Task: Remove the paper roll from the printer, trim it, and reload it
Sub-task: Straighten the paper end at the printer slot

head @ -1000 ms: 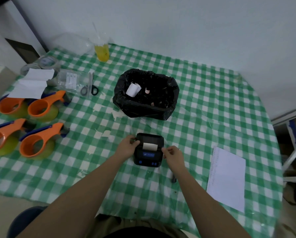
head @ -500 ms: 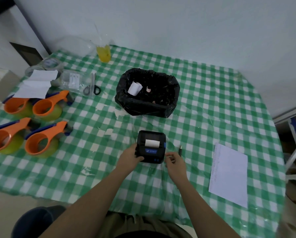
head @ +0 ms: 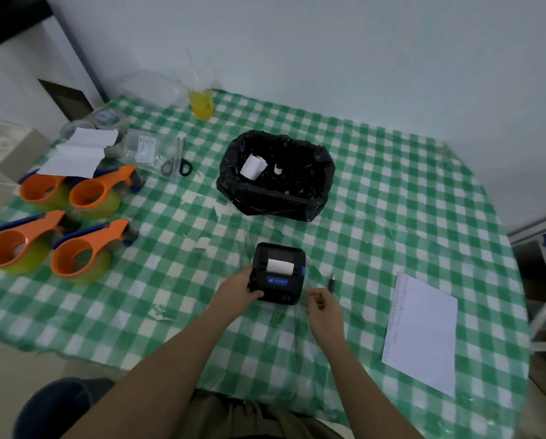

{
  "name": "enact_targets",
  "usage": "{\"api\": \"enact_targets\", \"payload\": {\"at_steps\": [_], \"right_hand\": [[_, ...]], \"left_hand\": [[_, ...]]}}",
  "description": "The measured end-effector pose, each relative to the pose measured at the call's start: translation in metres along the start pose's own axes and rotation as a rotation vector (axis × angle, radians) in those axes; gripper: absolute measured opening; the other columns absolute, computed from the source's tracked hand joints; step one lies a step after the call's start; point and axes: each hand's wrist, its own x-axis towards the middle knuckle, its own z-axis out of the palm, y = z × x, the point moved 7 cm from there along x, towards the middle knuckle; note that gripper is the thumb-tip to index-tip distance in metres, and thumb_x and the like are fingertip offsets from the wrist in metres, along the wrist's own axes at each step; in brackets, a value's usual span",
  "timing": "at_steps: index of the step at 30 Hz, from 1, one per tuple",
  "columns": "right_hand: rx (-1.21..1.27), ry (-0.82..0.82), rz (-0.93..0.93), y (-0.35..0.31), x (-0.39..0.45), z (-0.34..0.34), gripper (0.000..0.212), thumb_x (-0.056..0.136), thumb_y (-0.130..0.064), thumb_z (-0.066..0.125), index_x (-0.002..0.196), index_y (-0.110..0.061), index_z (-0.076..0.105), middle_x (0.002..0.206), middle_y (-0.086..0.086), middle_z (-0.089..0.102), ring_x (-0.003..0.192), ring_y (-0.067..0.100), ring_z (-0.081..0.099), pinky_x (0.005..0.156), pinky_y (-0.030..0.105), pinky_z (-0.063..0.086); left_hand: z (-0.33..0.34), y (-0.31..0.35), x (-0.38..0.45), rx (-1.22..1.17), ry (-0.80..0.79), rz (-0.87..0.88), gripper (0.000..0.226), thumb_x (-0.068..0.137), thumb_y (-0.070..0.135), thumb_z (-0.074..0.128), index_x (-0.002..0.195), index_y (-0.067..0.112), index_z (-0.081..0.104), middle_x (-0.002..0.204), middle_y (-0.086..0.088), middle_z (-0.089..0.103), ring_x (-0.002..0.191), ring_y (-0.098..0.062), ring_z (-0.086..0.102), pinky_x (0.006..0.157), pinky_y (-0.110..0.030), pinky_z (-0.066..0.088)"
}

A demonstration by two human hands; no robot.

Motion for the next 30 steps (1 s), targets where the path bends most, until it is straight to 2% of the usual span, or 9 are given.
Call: {"api": "enact_targets", "payload": {"at_steps": [30], "right_hand": [[-0.075,-0.042,-0.022,-0.0017,0.0045,-0.0011,0.013,0.091,-0.008,0.05,0.091,-0.016,0.06,0.073,-0.003,0.055,0.055,0.01,0.045,0.051,0.022,0.035]], "left_hand": [[0.0027,-0.0035,0.0034,0.004,0.0,-0.013,0.047,0.079,0.01,0.069,0.122,0.009,0.052,0.121,-0.015,0.064,0.11,-0.028,0.061,0.095,-0.042,0.05]]}}
